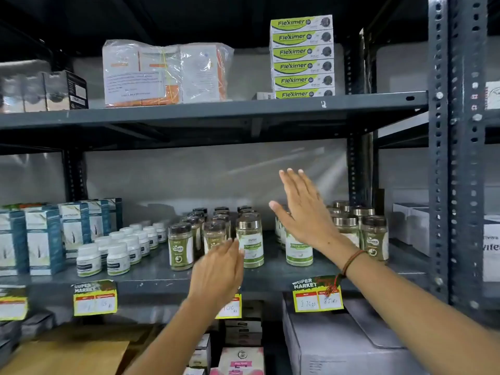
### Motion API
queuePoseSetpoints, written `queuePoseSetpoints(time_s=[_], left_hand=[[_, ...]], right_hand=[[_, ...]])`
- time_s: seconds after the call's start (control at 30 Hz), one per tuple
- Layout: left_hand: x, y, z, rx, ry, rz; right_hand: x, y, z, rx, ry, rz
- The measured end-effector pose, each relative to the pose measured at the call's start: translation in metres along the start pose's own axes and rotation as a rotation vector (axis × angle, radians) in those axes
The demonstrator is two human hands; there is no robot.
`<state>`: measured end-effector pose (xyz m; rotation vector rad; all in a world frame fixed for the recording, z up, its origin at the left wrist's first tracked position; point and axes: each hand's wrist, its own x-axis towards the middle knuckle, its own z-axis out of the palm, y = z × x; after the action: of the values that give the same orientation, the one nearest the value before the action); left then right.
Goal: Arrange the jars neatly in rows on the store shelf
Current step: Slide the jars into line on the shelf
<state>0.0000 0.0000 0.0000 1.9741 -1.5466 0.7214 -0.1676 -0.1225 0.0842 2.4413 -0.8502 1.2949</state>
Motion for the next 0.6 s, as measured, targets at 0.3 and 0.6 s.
queuePoseSetpoints(time_s=[0.3,0.6], left_hand=[[-0.016,-0.008,0.052,0.043,-0.078,0.006],[-0.013,-0.010,0.082,0.046,-0.011,-0.035]], right_hand=[[0.016,-0.023,0.052,0.016,-0.374,-0.026],[0.037,-0.022,0.086,0.008,-0.418,0.079]])
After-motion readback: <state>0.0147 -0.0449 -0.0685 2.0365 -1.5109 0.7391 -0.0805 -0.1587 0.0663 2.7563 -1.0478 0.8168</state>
